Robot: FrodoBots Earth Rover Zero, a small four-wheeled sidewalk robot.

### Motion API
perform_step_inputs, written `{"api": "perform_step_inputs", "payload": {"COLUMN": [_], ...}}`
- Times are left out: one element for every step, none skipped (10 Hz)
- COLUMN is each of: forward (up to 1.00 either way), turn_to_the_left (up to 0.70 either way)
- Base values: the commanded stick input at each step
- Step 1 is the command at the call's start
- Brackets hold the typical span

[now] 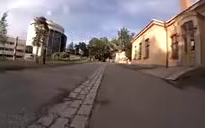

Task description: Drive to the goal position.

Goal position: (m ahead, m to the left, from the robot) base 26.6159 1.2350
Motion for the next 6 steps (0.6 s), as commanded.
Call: {"api": "perform_step_inputs", "payload": {"forward": [0.45,0.45,0.45,0.45,0.45,0.45], "turn_to_the_left": [-0.27,-0.27,-0.27,-0.27,-0.27,-0.27]}}
